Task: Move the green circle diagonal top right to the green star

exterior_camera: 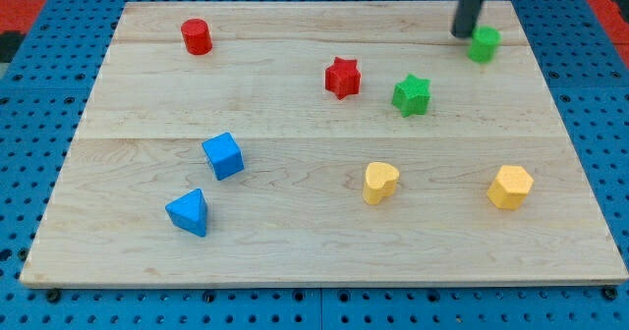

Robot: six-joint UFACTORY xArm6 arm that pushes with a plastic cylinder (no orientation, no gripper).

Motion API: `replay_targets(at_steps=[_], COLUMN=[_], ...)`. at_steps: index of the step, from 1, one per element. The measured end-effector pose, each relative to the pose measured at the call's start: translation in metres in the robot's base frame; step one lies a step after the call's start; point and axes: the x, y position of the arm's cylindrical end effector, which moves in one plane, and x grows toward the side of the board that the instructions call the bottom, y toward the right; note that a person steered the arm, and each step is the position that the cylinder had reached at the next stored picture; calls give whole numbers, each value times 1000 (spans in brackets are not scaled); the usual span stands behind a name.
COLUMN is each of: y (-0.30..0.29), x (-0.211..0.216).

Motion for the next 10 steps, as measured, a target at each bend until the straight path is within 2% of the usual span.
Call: replay_targets(at_steps=[1,3,4,5,6,7,8,9,10], y=[42,29,33,125,133,96,71,-7,16], x=[69,83,147,150,114,71,66,50,62])
